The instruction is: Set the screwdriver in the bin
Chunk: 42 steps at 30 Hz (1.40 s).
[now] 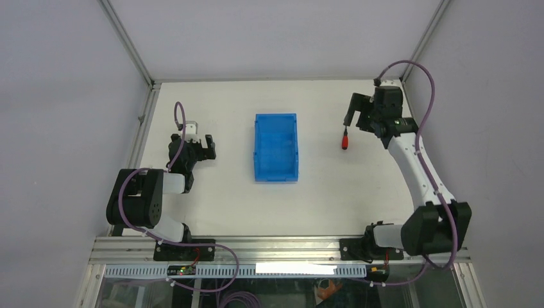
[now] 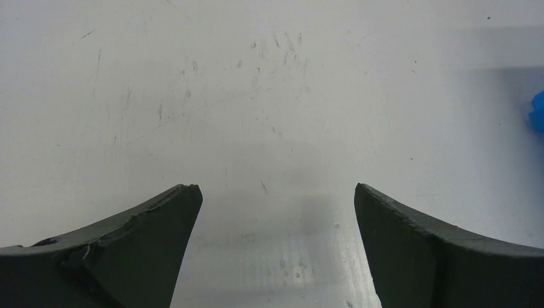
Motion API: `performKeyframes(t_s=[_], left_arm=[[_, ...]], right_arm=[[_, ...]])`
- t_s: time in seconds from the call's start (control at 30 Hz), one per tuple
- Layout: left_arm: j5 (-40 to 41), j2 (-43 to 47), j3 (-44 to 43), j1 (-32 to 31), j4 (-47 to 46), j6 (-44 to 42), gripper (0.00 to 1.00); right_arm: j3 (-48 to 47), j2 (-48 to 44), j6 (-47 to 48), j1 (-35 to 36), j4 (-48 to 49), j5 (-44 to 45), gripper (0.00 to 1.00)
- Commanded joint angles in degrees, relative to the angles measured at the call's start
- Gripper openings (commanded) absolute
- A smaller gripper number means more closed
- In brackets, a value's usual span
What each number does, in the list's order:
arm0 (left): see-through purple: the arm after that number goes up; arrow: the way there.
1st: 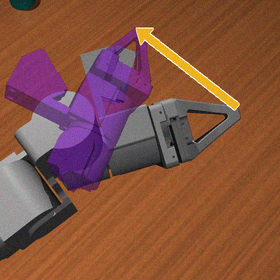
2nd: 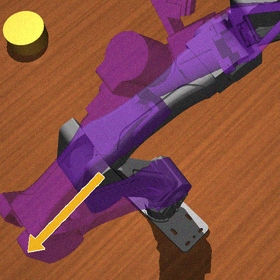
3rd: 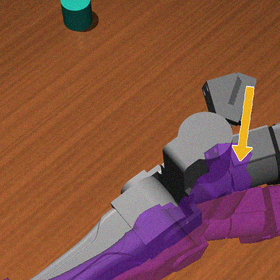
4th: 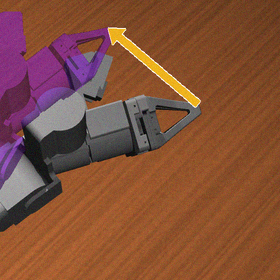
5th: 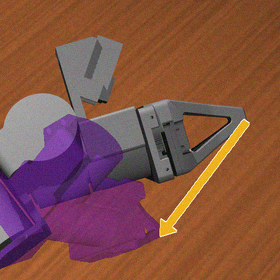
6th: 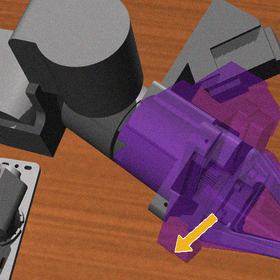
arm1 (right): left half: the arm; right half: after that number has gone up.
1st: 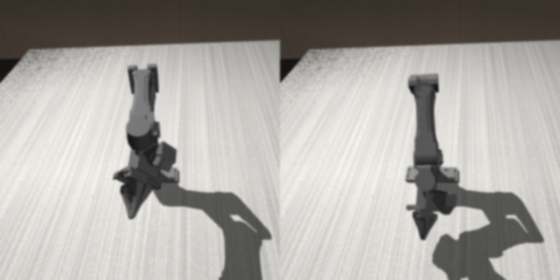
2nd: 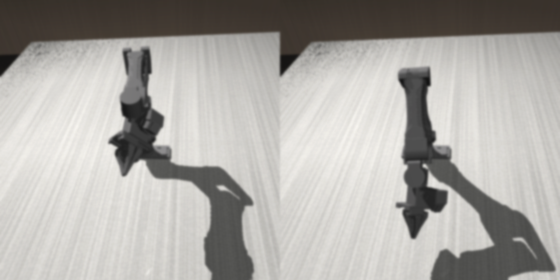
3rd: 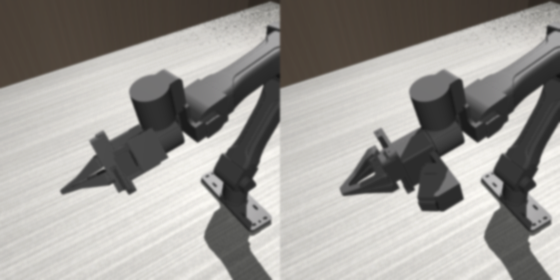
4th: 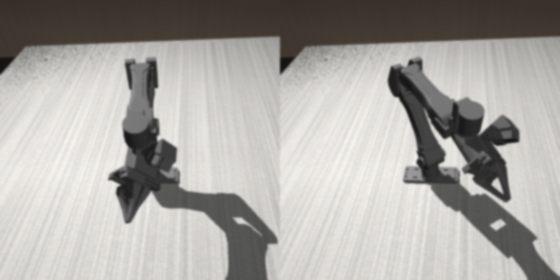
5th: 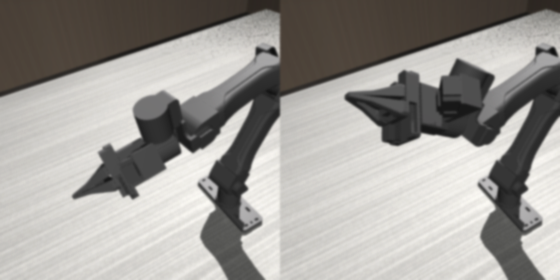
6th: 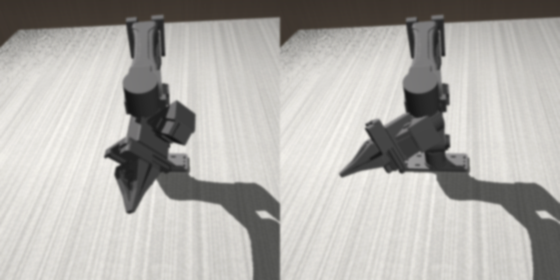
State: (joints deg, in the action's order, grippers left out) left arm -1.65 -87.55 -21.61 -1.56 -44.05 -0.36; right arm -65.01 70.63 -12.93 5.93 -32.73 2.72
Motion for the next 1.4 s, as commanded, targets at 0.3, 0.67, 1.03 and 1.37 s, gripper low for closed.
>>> performKeyframes(t_s=[0.3, 0.67, 1.03, 1.37], left_arm=[[-0.61, 1.18, -0.28, -0.63, -2.16, 0.89, 0.99], [-0.62, 1.18, -0.28, -0.65, -2.18, 0.89, 0.99], [-0.62, 1.19, -0.28, -0.72, -2.17, 0.89, 0.99], [-0.58, 1.16, -0.28, -0.64, -2.18, 0.89, 0.99]], right_arm=[[-16.8, 33.91, 2.43, 0.72, -3.39, 5.19, 0.9], [-22.06, 44.82, -0.4, 1.09, -6.12, 8.88, 0.29], [-24.44, 34.68, 0.1, 1.27, -12.97, 7.84, 0.0], [-34.51, 28.8, 1.51, 5.78, -26.87, 10.65, 0.0]])
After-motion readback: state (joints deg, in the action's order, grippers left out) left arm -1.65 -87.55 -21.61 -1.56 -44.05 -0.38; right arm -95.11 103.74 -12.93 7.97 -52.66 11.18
